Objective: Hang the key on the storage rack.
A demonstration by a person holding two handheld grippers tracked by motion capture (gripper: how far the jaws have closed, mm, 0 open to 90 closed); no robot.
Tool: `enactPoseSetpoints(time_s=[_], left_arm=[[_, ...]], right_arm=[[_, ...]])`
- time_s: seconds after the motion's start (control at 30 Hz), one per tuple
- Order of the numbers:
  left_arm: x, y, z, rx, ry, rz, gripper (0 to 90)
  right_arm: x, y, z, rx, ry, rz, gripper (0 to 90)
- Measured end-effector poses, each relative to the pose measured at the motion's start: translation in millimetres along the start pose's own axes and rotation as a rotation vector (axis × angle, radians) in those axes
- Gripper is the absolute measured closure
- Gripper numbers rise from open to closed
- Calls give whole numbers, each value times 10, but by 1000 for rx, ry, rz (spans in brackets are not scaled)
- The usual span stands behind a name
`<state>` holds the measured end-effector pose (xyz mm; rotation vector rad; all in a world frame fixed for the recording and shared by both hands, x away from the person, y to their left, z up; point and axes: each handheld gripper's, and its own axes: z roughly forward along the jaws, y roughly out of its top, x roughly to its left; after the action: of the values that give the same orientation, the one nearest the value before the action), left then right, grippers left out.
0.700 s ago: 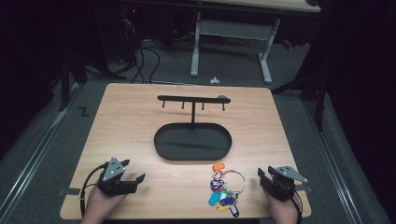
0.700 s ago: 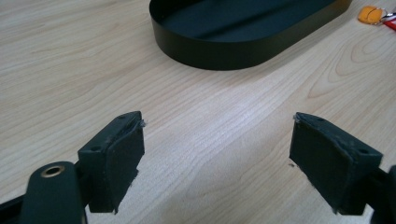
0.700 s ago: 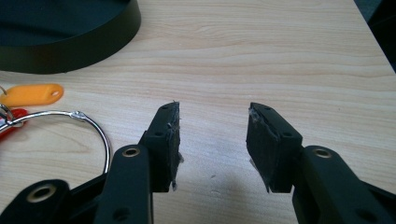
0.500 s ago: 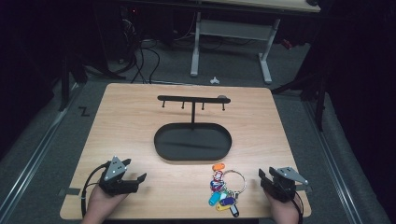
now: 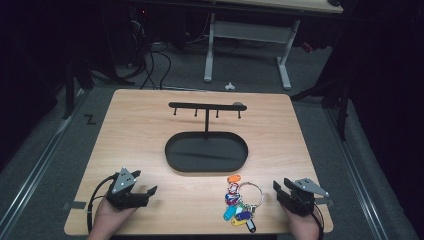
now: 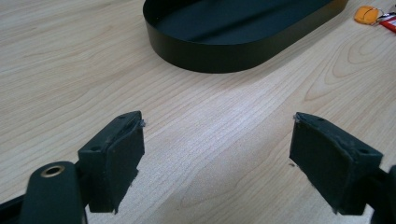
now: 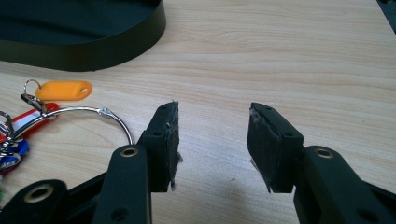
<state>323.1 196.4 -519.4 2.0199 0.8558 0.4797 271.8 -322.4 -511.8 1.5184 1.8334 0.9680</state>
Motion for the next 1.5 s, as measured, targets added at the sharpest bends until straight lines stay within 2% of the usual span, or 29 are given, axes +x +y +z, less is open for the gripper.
enactPoseSetpoints(time_s=[0.17,0.27,0.4,0.5,0.53,0.67,0.83,0.9,1.03,1.27,1.3,1.33,1.5], left_arm=[[-6,0,1,1,-2,2,184],[-8,2,3,3,-5,3,184],[-9,1,3,4,-7,3,183],[-8,-4,2,3,-8,2,183],[-7,-5,1,2,-10,1,183],[-3,-10,-9,-1,-14,2,183],[-2,-15,-15,-6,-13,-2,183],[-2,-16,-16,-7,-11,-3,183],[-6,-15,-18,-7,-14,-2,183],[-6,-22,-21,-7,-12,-5,183],[-4,-22,-23,-7,-12,-5,183],[-2,-22,-24,-9,-11,-6,183],[2,-21,-25,-10,-11,-6,182]], right_arm=[[49,-1,2,-3,12,-37,540],[96,-13,0,-10,-3,-54,515],[129,3,15,3,16,-54,422],[147,35,35,27,60,-36,397],[175,71,44,60,63,-39,363],[189,134,57,78,71,-53,336],[192,226,73,144,83,-83,299],[202,273,61,165,82,-110,280],[204,382,32,212,76,-149,271],[184,563,29,309,98,-171,268],[178,604,36,341,104,-177,268],[178,604,36,341,104,-177,268],[184,709,65,421,112,-211,269]])
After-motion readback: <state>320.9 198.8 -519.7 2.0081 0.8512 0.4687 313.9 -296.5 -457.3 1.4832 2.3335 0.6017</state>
